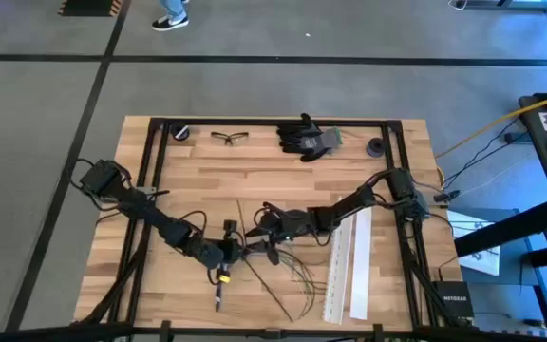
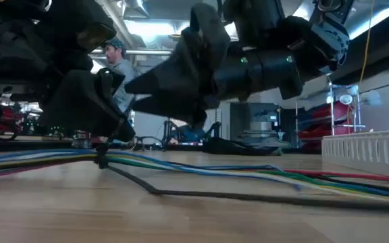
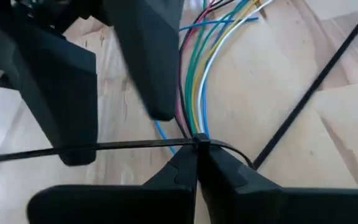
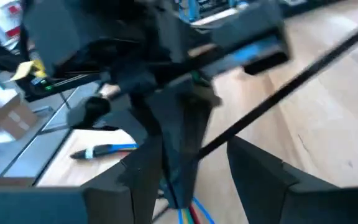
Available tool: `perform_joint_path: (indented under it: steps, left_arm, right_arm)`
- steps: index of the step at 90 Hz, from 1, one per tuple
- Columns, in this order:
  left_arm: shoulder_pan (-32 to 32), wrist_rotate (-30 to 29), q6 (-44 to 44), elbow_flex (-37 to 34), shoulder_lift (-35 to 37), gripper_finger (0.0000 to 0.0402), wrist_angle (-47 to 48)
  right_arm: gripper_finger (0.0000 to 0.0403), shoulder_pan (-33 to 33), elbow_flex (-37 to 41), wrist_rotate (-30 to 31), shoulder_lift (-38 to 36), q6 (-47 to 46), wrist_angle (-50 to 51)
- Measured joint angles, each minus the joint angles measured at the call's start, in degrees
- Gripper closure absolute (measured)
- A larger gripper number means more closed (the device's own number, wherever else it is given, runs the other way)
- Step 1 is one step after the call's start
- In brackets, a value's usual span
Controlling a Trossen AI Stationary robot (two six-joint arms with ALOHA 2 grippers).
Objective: Ziptie cables
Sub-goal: Wrap the zip tie on the cables
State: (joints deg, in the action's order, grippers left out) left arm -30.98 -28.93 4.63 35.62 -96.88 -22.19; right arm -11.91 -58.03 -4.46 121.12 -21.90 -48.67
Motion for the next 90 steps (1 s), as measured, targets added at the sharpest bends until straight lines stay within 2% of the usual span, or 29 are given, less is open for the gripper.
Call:
perform_joint_path:
  steps: [9, 16, 24, 35, 39, 57, 67, 90]
  left_arm:
    - [0.0, 0.0, 0.1, 0.0, 0.0, 0.0402, 0.0]
    - [0.0, -0.1, 0.2, 0.0, 0.0, 0.0402, 0.1]
    - [0.0, -0.2, 0.4, 0.0, 0.0, 0.0402, 0.1]
    - [0.0, -0.2, 1.5, 0.0, 0.0, 0.0402, 0.2]
    - [0.0, -0.2, 1.8, 0.0, 0.0, 0.0402, 0.3]
    - [0.3, -0.1, 6.2, 0.0, 0.0, 0.0400, 0.7]
    - [0.3, 0.2, 10.6, 0.0, 0.3, 0.0381, 1.7]
    - [0.1, 1.6, 17.8, 2.8, 7.7, 0.0303, 18.7]
  right_arm:
    - [0.0238, -0.1, -1.1, -1.1, 0.0, 1.4, 2.9]
    - [0.0257, -0.1, -1.3, -1.2, 0.0, 2.7, 4.4]
    - [0.0300, -0.1, -1.3, -1.2, 0.0, 3.5, 4.2]
    - [0.0378, -0.1, -1.3, -1.1, 0.0, 6.2, 4.3]
    - [0.0392, -0.1, -1.3, -1.1, 0.0, 7.1, 4.2]
    - [0.0401, -0.3, -1.3, -1.1, 0.0, 9.5, 4.2]
    - [0.0402, -0.8, -1.4, -0.6, 0.0, 10.6, 4.2]
    - [0.0402, -0.9, -1.4, -1.4, 0.0, 11.7, 4.4]
